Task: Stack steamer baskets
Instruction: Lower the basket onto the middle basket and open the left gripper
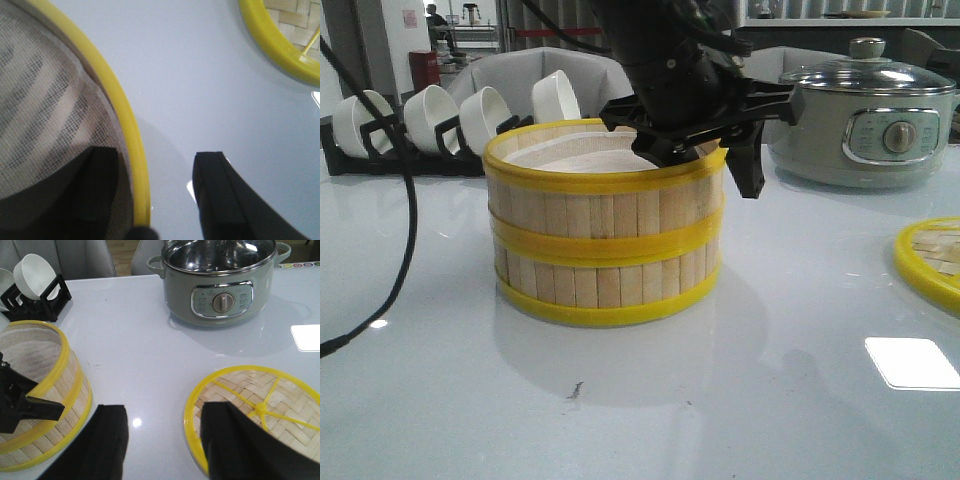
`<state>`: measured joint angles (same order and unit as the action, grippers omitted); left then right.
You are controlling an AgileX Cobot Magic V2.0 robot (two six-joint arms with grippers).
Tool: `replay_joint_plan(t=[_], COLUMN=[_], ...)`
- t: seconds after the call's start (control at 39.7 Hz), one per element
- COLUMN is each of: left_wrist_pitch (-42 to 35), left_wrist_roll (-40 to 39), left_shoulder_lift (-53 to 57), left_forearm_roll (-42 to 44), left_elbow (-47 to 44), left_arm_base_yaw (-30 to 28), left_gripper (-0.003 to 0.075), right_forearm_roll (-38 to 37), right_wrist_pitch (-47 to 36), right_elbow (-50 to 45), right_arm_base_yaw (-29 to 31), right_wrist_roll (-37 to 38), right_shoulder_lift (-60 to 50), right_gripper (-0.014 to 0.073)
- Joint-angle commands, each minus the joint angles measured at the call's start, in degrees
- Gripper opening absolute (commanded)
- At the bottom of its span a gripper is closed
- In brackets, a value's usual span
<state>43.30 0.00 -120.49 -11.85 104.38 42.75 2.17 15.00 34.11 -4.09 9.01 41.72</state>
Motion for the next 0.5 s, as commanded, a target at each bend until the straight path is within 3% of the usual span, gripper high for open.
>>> replay_joint_plan(t=[0.0, 0.33, 0.4, 0.48], left_wrist_pitch=[-1.48, 5.89, 8.76, 10.97], left_wrist_roll=[0.0, -3.9, -3.9, -3.9], left_shoulder_lift=[3.85, 3.85, 3.85, 4.13], left_forearm_roll=[0.53, 8.37, 10.67, 12.79], left_elbow=[3.89, 12.98, 15.36, 17.94], left_arm_base_yaw=[0.55, 0.55, 0.2, -0.51], left_gripper=[0.0426, 0.0407, 0.032, 0.0156], right_forearm_roll=[-0.83, -0.83, -0.83, -0.83], right_wrist_pitch=[-4.24, -4.24, -4.24, -4.24], right_elbow=[2.13, 2.13, 2.13, 2.13], right_arm_base_yaw=[0.0, 0.0, 0.0, 0.0], right_wrist_roll=[-0.31, -0.31, -0.31, -0.31], right_shoulder_lift=[-0.07, -0.07, -0.07, -0.07], right_gripper=[0.0442, 0.0442, 0.0442, 0.0442])
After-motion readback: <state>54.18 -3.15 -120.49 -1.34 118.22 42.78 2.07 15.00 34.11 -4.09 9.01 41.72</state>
